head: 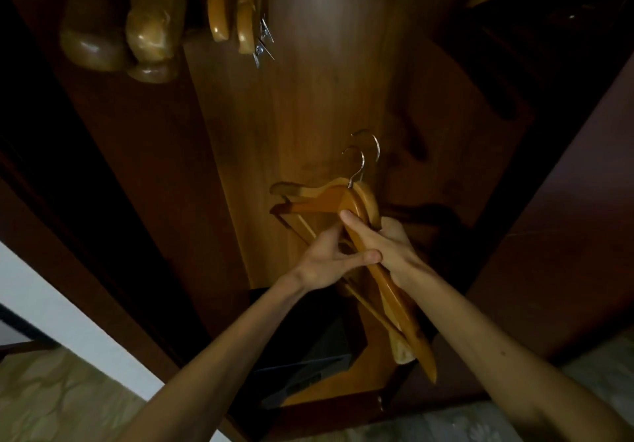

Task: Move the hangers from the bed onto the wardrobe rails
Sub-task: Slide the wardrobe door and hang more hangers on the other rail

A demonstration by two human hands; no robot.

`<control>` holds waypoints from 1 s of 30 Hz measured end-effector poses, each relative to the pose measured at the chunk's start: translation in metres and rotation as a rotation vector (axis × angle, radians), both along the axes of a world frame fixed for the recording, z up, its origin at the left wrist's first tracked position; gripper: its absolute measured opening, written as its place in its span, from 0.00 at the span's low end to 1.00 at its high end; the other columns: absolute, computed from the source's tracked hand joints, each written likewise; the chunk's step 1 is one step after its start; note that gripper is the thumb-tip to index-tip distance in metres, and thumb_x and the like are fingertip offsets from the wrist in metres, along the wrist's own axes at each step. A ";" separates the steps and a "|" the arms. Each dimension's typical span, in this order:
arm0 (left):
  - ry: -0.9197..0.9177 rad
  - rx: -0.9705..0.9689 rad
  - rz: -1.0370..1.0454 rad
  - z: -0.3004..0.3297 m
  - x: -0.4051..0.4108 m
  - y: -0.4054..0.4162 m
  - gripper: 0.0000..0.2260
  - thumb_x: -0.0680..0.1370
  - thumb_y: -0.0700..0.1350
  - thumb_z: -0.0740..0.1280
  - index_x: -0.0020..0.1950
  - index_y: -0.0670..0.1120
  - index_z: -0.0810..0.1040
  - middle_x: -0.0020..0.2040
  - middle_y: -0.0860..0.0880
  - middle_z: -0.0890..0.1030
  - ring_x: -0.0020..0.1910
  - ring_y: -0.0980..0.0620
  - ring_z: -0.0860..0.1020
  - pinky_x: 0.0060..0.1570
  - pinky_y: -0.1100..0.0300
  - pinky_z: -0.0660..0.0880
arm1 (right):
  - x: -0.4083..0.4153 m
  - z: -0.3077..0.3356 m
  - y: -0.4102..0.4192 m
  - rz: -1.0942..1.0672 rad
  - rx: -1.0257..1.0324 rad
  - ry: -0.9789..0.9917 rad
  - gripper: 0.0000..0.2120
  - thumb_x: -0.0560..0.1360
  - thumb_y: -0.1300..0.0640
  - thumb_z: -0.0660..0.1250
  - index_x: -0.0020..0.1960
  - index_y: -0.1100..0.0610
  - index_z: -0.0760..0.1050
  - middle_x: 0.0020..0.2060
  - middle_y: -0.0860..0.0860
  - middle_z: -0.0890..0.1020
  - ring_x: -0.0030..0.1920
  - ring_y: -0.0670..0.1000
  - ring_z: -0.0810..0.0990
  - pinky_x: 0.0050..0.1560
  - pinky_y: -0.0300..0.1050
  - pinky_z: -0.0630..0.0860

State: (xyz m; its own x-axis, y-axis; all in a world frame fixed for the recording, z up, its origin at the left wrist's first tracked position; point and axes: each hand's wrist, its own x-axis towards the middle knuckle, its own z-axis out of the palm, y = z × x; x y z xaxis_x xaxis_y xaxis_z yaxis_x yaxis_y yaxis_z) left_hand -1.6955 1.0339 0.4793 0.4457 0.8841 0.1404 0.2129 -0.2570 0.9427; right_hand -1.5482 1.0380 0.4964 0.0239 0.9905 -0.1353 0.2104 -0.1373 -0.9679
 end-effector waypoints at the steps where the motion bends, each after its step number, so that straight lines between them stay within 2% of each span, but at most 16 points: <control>1: -0.015 -0.044 -0.013 0.001 -0.002 -0.001 0.31 0.75 0.50 0.76 0.74 0.44 0.70 0.68 0.49 0.78 0.68 0.52 0.76 0.69 0.47 0.73 | 0.001 0.000 -0.002 0.021 -0.033 0.025 0.20 0.71 0.35 0.72 0.50 0.51 0.80 0.48 0.49 0.84 0.51 0.49 0.83 0.47 0.43 0.80; 2: -0.037 -0.100 -0.030 0.003 -0.003 -0.003 0.29 0.75 0.49 0.76 0.73 0.46 0.71 0.67 0.49 0.79 0.67 0.52 0.77 0.68 0.46 0.73 | 0.003 0.000 -0.006 0.035 -0.075 0.043 0.22 0.71 0.35 0.71 0.54 0.50 0.77 0.50 0.49 0.83 0.50 0.48 0.82 0.47 0.44 0.79; 4: -0.092 -0.215 -0.063 0.004 -0.008 -0.004 0.22 0.75 0.45 0.76 0.68 0.48 0.75 0.63 0.49 0.82 0.62 0.52 0.81 0.63 0.50 0.78 | 0.010 -0.003 -0.013 0.071 -0.129 0.079 0.29 0.67 0.32 0.73 0.60 0.48 0.74 0.53 0.49 0.82 0.52 0.49 0.82 0.52 0.51 0.81; 6: -0.144 -0.291 -0.059 0.003 -0.014 -0.006 0.15 0.76 0.42 0.74 0.61 0.48 0.77 0.53 0.50 0.84 0.48 0.57 0.84 0.47 0.61 0.81 | 0.017 -0.009 -0.017 0.110 -0.121 0.085 0.35 0.63 0.31 0.76 0.64 0.47 0.77 0.55 0.49 0.85 0.55 0.51 0.84 0.57 0.56 0.81; 8: -0.184 -0.313 -0.020 0.002 -0.021 -0.005 0.11 0.77 0.40 0.73 0.57 0.46 0.76 0.45 0.53 0.83 0.37 0.62 0.81 0.36 0.68 0.75 | 0.023 -0.012 -0.021 0.142 -0.085 0.070 0.29 0.66 0.37 0.77 0.64 0.45 0.78 0.53 0.48 0.86 0.54 0.50 0.85 0.58 0.54 0.80; 10: -0.215 -0.320 0.035 0.007 -0.026 -0.002 0.11 0.76 0.40 0.73 0.56 0.46 0.75 0.44 0.53 0.82 0.35 0.62 0.78 0.35 0.67 0.72 | 0.028 -0.013 -0.024 0.152 -0.068 0.069 0.22 0.70 0.45 0.77 0.62 0.46 0.79 0.45 0.50 0.86 0.46 0.50 0.84 0.52 0.50 0.80; 12: -0.231 -0.317 0.060 0.016 -0.028 0.000 0.11 0.76 0.41 0.73 0.55 0.47 0.74 0.44 0.53 0.81 0.34 0.61 0.77 0.35 0.65 0.70 | 0.031 -0.010 -0.025 0.140 -0.054 0.082 0.19 0.70 0.48 0.77 0.60 0.47 0.80 0.40 0.50 0.84 0.42 0.51 0.82 0.49 0.51 0.78; 15: -0.244 -0.322 0.054 0.039 -0.025 0.002 0.09 0.78 0.42 0.70 0.56 0.48 0.73 0.38 0.55 0.81 0.32 0.62 0.78 0.35 0.66 0.71 | 0.034 0.006 -0.022 0.121 0.007 0.123 0.14 0.71 0.50 0.76 0.54 0.52 0.81 0.38 0.51 0.82 0.40 0.51 0.81 0.50 0.53 0.77; 17: -0.252 -0.333 0.042 0.059 -0.022 0.004 0.10 0.80 0.43 0.69 0.60 0.46 0.74 0.34 0.56 0.79 0.29 0.61 0.76 0.34 0.66 0.72 | 0.037 0.022 -0.018 0.124 0.044 0.181 0.11 0.73 0.52 0.75 0.53 0.54 0.81 0.36 0.51 0.81 0.38 0.50 0.79 0.46 0.49 0.76; 19: -0.244 -0.334 0.059 0.080 -0.020 0.008 0.15 0.79 0.44 0.69 0.65 0.45 0.75 0.31 0.56 0.76 0.28 0.58 0.72 0.38 0.63 0.70 | 0.039 0.045 -0.015 0.129 0.091 0.216 0.09 0.75 0.55 0.73 0.54 0.56 0.80 0.35 0.51 0.80 0.36 0.48 0.78 0.41 0.44 0.73; 22: -0.288 -0.337 0.101 0.114 -0.015 0.020 0.14 0.79 0.43 0.69 0.64 0.46 0.77 0.32 0.55 0.73 0.29 0.58 0.68 0.37 0.61 0.64 | 0.043 0.081 -0.004 0.160 0.182 0.183 0.08 0.77 0.55 0.71 0.54 0.57 0.79 0.33 0.51 0.78 0.33 0.47 0.77 0.36 0.41 0.73; 24: -0.354 -0.326 0.111 0.141 -0.012 0.025 0.13 0.79 0.41 0.68 0.64 0.45 0.78 0.35 0.53 0.73 0.28 0.59 0.66 0.33 0.64 0.62 | 0.044 0.103 0.005 0.156 0.230 0.139 0.11 0.77 0.54 0.70 0.57 0.57 0.78 0.32 0.50 0.79 0.32 0.46 0.78 0.39 0.43 0.74; 26: -0.406 -0.298 0.109 0.169 -0.008 0.028 0.11 0.80 0.39 0.66 0.62 0.43 0.78 0.37 0.51 0.73 0.25 0.60 0.66 0.28 0.69 0.66 | 0.045 0.125 0.017 0.142 0.270 0.122 0.17 0.76 0.52 0.71 0.62 0.56 0.77 0.35 0.49 0.80 0.35 0.46 0.80 0.43 0.47 0.75; 29: -0.451 -0.270 0.111 0.210 -0.004 0.034 0.11 0.80 0.39 0.64 0.62 0.42 0.77 0.35 0.52 0.73 0.24 0.61 0.65 0.23 0.71 0.66 | 0.044 0.156 0.041 0.146 0.293 0.132 0.37 0.66 0.41 0.76 0.71 0.54 0.72 0.47 0.51 0.85 0.47 0.51 0.85 0.49 0.53 0.81; 30: -0.460 -0.255 0.100 0.223 -0.002 0.037 0.11 0.80 0.39 0.64 0.63 0.42 0.76 0.35 0.52 0.73 0.24 0.61 0.65 0.24 0.71 0.64 | 0.043 0.168 0.048 0.139 0.289 0.152 0.43 0.63 0.40 0.77 0.73 0.55 0.70 0.50 0.53 0.85 0.48 0.52 0.86 0.46 0.51 0.82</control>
State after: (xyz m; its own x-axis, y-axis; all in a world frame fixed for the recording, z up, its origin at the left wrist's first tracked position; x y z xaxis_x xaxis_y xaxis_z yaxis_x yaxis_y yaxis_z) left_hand -1.6975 1.0709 0.7026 0.3003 0.9508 0.0765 -0.2250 -0.0074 0.9743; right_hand -1.5048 1.0861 0.6642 -0.1130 0.9808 0.1592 0.0583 0.1665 -0.9843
